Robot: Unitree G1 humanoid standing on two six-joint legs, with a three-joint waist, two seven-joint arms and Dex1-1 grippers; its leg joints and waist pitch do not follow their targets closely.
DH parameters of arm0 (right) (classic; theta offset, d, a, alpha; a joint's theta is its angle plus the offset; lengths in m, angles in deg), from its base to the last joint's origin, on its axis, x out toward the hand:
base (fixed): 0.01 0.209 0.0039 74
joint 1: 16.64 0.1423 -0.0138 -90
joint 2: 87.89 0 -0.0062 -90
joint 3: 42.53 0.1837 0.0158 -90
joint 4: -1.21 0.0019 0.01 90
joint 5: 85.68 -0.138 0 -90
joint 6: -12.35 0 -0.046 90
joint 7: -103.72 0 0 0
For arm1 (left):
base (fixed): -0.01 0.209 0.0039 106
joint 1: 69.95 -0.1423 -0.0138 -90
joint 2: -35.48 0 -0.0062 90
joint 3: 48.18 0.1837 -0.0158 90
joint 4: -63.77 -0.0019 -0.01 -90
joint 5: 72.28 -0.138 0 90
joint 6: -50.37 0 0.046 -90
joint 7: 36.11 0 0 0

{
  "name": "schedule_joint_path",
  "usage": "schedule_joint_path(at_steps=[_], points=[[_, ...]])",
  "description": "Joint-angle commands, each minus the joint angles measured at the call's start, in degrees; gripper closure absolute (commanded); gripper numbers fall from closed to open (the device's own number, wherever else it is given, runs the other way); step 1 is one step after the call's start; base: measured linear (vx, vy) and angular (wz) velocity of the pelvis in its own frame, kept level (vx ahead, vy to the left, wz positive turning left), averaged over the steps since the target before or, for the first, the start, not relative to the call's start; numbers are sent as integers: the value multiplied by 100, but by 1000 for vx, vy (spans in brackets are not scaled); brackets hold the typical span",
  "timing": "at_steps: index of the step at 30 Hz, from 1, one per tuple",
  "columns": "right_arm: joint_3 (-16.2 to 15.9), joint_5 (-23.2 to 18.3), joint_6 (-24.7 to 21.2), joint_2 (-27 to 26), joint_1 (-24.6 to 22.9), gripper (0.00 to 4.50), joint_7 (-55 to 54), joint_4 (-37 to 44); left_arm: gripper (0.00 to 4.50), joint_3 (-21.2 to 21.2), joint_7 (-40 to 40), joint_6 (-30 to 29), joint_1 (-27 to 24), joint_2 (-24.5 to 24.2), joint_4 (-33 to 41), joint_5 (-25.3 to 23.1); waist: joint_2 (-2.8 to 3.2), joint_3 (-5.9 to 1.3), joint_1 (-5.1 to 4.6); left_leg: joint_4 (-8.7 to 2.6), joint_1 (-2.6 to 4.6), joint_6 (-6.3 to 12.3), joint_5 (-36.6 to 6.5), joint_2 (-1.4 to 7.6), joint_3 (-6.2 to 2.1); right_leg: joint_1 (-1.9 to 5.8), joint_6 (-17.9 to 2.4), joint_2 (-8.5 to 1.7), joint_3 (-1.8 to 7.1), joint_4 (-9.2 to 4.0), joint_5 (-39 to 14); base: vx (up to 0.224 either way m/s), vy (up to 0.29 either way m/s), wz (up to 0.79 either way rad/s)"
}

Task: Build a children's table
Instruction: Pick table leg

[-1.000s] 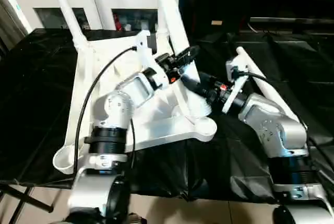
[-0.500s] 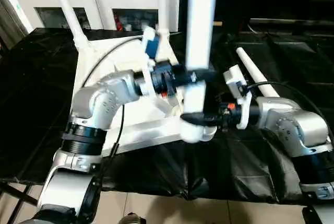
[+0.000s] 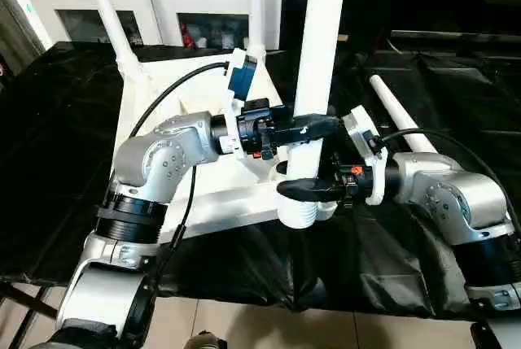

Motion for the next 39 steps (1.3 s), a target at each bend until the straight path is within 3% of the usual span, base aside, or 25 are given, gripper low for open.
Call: schedule_joint_path(at_steps=[1, 3, 5, 9, 11, 17, 23, 31, 32, 39], points=[[36, -19, -14, -46, -32, 259, -135, 95, 226, -231, 388, 25, 149, 107, -154, -2, -124, -462, 20, -336, 119, 229, -802, 35, 33, 341, -1358, -184, 118, -349, -832, 0, 0, 0], [46, -22, -1, -84, -66, 259, -209, 137, 191, -248, 394, 67, 166, 103, -157, -10, -131, -463, 32, -334, 118, 229, -796, 31, 32, 343, -1355, -189, 116, -354, -852, 0, 0, 0], [53, -22, 8, -100, -78, 260, -241, 149, 191, -253, 446, 120, 149, 116, -135, -44, -129, -466, 28, -336, 120, 216, -803, 31, 26, 340, -1323, -181, 114, -351, -876, 0, 0, 0], [115, 250, 274, -355, -87, 260, -865, 159, 143, -379, 1484, 640, 140, 363, -211, -560, -127, -461, 18, -344, 110, 149, -830, 40, 16, 341, -1264, -190, 116, -365, -894, 0, 0, 0], [154, 502, 472, -615, -40, 260, -1478, 109, 143, -687, 2416, 653, 236, 632, -327, -649, -124, -459, 1, -344, 111, 65, -833, 38, 16, 333, -1214, -193, 117, -362, -929, 0, 0, 0], [207, 573, 550, -919, -110, 260, -2060, 212, 177, -1164, 3774, 1057, 311, 1121, -332, -763, -119, -468, -1, -338, 102, 106, -818, 19, 11, 346, -1122, -169, 107, -378, -822, 0, 0, 0], [312, 649, 535, -1142, -135, 260, -2424, 258, 217, -1200, 4085, 993, 251, 1373, -55, -654, -112, -488, 6, -325, 96, 212, -639, 16, 8, 353, -1204, -166, 103, -348, -545, 0, 0, 0], [275, 724, 625, -1162, -119, 260, -2580, 245, 262, -1044, 3935, 930, 224, 1481, 48, -536, -117, -462, -2, -346, 111, 169, -876, 23, 12, 338, -1122, -170, 106, -396, -886, 0, 0, 0], [334, 634, 496, -1188, -96, 204, -2586, 222, 265, -947, 3857, 936, 226, 1437, 55, -583, -118, -459, -5, -351, 112, 154, -893, 22, 11, 333, -1093, -167, 108, -400, -933, 0, 0, 0], [415, 666, 209, -944, 157, 146, -2579, -58, 268, -663, 3472, 973, 257, 1253, 71, -735, -125, -465, -3, -348, 116, 136, -817, 23, 13, 331, -1065, -168, 116, -390, -888, 0, 0, 0]])
